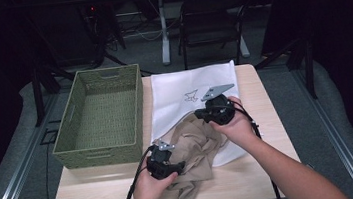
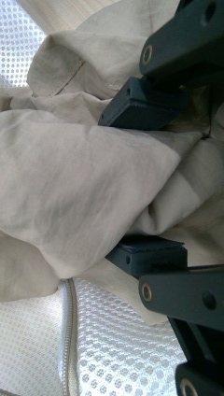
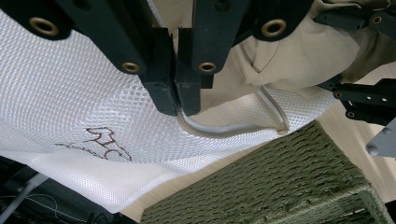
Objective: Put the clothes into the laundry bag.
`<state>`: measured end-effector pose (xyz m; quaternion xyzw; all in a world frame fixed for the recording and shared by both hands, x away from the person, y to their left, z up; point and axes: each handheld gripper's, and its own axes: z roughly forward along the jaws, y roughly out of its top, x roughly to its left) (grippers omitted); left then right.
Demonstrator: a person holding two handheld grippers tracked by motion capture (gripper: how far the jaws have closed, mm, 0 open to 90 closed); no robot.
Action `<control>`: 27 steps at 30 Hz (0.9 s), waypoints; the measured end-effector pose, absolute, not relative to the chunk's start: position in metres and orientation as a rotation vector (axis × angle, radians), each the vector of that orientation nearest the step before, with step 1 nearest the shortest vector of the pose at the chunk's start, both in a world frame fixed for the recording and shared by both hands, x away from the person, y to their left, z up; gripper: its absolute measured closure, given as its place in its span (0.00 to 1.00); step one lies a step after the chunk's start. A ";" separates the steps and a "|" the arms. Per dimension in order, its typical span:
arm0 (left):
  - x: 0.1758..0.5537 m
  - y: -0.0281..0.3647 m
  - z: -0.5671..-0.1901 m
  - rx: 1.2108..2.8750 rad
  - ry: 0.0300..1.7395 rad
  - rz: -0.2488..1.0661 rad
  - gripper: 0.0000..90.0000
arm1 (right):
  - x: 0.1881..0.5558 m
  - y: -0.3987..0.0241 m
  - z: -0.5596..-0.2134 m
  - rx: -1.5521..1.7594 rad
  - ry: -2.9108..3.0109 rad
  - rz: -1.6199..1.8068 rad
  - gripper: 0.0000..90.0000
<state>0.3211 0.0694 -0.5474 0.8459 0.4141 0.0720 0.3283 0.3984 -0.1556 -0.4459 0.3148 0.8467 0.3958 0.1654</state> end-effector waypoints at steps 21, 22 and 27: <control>0.319 0.070 -0.538 2.163 1.112 0.144 0.66 | 0.398 -0.158 -0.450 0.909 2.411 1.140 0.97; 0.319 0.069 -0.537 2.151 1.116 0.140 0.66 | 0.398 -0.158 -0.450 0.907 2.413 1.137 0.97; 0.322 0.067 -0.528 2.147 1.109 0.149 0.67 | 0.397 -0.157 -0.450 0.904 2.411 1.141 0.97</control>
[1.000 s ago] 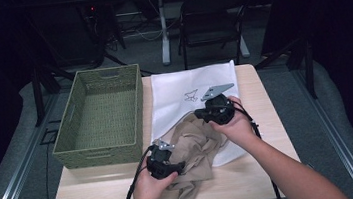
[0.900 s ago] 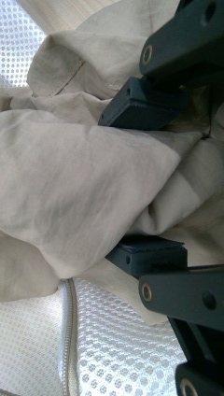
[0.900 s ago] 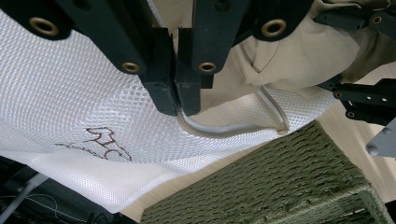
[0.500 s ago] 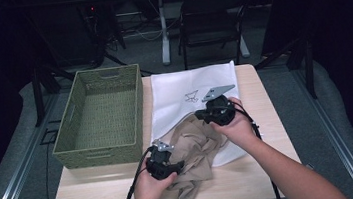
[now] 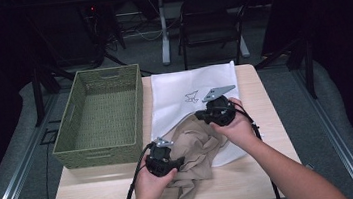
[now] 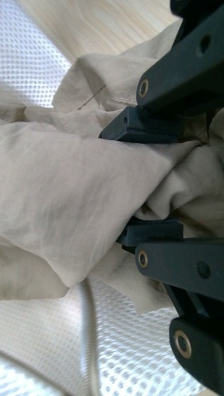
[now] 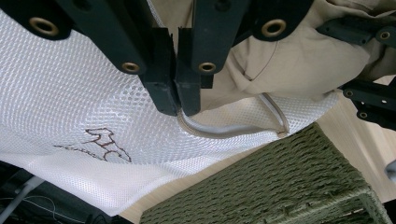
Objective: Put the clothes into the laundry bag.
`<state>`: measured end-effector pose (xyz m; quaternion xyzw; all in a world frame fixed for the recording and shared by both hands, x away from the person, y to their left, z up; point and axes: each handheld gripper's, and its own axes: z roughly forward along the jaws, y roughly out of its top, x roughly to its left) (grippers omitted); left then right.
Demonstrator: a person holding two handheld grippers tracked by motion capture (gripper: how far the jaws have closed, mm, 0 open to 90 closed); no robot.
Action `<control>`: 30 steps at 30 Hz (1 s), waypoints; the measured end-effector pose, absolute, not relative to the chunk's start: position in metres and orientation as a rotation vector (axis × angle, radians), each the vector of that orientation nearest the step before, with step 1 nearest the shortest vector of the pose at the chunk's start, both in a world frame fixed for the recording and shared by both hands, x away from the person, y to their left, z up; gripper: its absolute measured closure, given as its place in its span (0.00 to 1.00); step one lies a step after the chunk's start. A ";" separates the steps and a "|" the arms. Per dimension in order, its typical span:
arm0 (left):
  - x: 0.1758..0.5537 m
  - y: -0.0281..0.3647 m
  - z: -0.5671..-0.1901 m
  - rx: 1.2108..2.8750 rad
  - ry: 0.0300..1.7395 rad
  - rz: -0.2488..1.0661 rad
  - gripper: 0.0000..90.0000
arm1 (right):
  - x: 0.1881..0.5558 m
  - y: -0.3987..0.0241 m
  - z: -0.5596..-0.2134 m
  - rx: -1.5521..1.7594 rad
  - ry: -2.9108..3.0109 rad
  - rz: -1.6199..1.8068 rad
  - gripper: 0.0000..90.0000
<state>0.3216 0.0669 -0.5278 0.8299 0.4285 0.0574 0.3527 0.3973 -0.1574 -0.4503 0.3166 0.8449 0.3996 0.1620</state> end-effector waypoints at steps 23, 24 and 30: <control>0.361 0.044 -0.517 2.096 1.166 0.193 0.68 | 0.395 -0.152 -0.449 0.896 2.422 1.157 0.97; 0.363 0.043 -0.518 2.096 1.167 0.193 0.68 | 0.395 -0.152 -0.449 0.894 2.422 1.155 0.97; 0.372 0.036 -0.518 2.100 1.168 0.225 0.68 | 0.395 -0.151 -0.448 0.898 2.424 1.161 0.97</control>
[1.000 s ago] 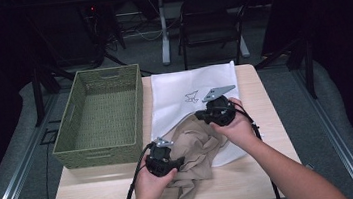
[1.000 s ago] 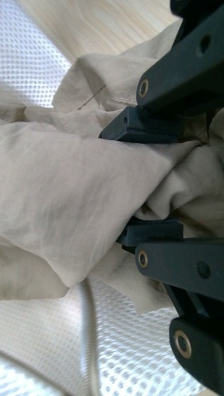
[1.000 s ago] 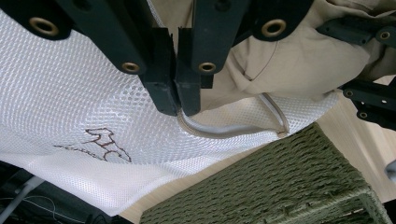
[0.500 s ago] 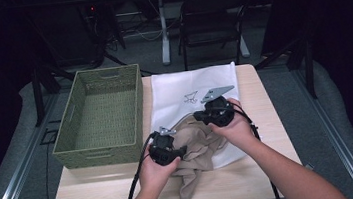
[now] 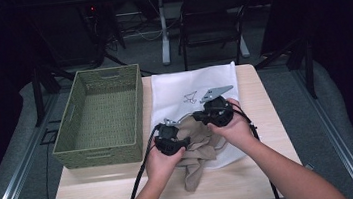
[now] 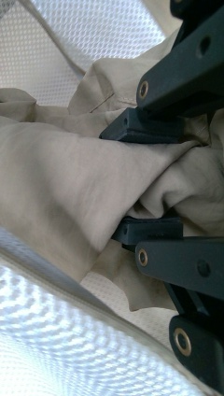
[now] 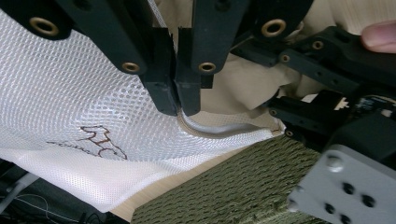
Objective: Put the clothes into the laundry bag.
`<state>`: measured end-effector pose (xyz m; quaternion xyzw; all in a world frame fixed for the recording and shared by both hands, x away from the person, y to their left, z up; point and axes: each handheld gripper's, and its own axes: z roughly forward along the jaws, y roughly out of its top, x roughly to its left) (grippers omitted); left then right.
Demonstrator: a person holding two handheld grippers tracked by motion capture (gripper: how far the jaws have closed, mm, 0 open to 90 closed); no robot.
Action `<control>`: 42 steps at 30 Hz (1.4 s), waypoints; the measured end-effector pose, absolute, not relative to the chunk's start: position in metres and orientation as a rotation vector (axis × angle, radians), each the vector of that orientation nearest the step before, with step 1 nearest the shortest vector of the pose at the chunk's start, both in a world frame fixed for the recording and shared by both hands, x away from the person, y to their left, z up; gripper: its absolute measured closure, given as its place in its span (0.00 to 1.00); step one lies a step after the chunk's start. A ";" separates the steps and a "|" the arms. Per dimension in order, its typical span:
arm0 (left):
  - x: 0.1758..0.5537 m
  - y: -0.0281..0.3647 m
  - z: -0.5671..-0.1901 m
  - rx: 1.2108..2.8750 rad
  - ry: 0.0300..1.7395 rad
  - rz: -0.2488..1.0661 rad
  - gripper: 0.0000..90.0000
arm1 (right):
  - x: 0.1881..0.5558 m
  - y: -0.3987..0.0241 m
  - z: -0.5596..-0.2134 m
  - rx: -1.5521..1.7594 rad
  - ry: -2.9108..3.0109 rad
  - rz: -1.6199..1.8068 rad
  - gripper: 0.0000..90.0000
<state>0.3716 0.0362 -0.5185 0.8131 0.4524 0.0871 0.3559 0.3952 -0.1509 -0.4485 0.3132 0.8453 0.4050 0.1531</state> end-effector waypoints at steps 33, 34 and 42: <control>0.356 0.055 -0.498 2.041 1.136 0.278 0.50 | 0.400 -0.157 -0.450 0.920 2.418 1.168 0.97; 0.354 0.056 -0.496 2.038 1.134 0.276 0.50 | 0.400 -0.157 -0.450 0.921 2.416 1.169 0.97; 0.335 0.061 -0.493 2.051 1.111 0.253 0.50 | 0.399 -0.158 -0.450 0.926 2.414 1.172 0.97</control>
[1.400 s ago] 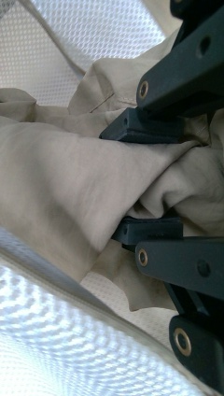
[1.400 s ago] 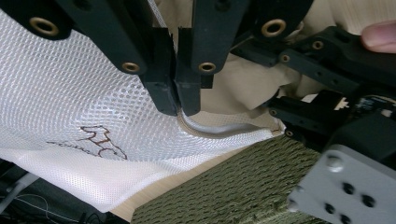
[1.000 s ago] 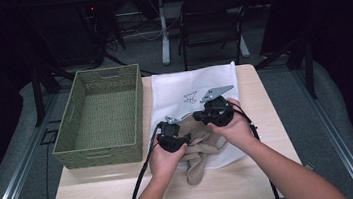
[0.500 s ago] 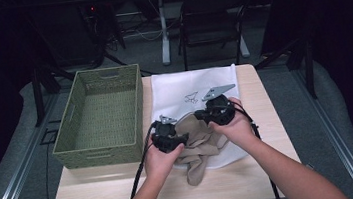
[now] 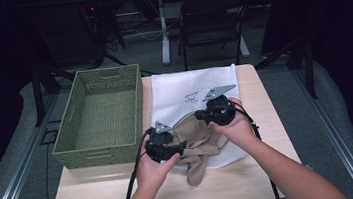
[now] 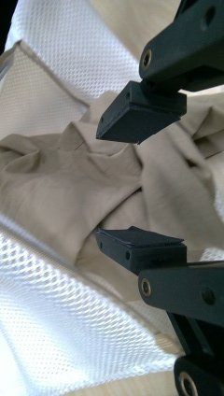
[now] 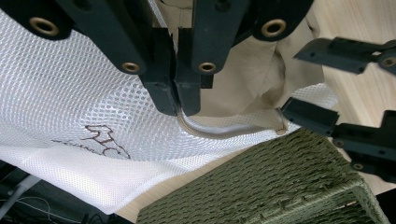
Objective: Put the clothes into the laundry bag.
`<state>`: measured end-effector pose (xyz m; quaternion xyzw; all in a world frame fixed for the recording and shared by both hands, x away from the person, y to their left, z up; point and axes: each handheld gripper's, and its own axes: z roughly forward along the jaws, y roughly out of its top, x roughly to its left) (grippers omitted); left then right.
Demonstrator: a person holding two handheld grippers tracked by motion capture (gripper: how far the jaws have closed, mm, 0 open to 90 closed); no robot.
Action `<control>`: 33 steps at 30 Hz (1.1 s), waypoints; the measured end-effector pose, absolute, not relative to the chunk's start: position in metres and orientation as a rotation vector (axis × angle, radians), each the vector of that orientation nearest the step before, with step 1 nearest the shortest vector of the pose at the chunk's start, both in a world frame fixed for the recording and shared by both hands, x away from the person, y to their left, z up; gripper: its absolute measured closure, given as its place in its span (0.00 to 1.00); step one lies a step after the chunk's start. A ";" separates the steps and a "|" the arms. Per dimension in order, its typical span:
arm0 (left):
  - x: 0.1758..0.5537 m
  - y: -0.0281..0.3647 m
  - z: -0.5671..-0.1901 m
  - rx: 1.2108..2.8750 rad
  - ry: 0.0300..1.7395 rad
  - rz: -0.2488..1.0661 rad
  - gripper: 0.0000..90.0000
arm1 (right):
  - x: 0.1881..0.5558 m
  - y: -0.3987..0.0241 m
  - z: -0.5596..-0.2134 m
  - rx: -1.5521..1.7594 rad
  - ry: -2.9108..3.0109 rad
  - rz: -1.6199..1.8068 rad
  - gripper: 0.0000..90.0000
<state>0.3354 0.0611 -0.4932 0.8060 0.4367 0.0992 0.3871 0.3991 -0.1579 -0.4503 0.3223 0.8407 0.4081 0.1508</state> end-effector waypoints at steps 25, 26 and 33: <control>0.296 0.051 -0.533 2.169 1.048 0.141 0.47 | 0.398 -0.159 -0.452 0.931 2.404 1.176 0.97; 0.296 0.050 -0.535 2.178 1.042 0.141 0.47 | 0.398 -0.159 -0.452 0.931 2.406 1.175 0.97; 0.294 0.039 -0.547 2.218 1.032 0.146 0.49 | 0.397 -0.158 -0.453 0.930 2.409 1.177 0.97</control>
